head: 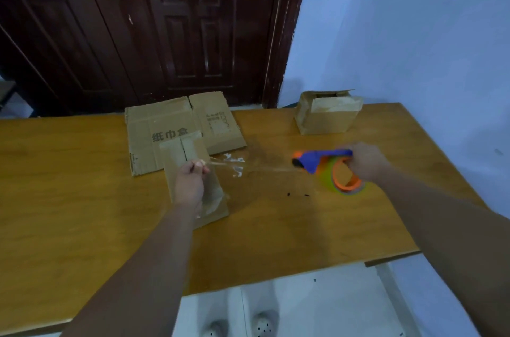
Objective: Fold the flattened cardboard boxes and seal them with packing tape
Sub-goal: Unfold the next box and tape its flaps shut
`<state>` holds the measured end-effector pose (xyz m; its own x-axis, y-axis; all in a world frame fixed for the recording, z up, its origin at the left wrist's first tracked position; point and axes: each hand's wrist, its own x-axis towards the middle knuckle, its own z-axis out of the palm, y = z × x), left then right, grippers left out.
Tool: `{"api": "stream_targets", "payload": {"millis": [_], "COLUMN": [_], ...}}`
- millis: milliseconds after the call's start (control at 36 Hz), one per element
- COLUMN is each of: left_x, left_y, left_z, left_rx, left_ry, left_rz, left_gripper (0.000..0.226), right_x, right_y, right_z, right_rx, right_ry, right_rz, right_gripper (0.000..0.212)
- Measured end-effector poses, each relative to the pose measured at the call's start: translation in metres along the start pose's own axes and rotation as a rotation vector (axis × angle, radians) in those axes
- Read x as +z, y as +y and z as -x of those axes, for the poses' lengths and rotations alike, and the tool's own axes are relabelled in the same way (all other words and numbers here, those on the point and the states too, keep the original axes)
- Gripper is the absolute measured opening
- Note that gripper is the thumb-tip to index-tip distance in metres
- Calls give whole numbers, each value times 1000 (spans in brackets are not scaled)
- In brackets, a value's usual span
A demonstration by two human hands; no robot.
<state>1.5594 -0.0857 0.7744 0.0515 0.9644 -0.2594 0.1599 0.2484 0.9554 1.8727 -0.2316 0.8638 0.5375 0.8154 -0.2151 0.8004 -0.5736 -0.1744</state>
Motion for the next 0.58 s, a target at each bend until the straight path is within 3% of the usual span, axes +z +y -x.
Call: {"api": "stream_targets", "payload": {"millis": [139,306,583], "left_x": [-1,-3,-7], "left_y": [-3,2,5], "left_z": [5,6,12], "left_rx": [85,82,81], "left_ry": [-132,-186,-281], "left_rz": [-32,83,78], "left_gripper": [35,28,22], "right_x": [1,11,21], "right_y": [19,17,1], "right_z": [6,9,11], "right_rx": [50,-34,-123], "right_ry": [80,-23,-20], "right_rz": [-83,-10,314], "right_gripper": [35,48,59]}}
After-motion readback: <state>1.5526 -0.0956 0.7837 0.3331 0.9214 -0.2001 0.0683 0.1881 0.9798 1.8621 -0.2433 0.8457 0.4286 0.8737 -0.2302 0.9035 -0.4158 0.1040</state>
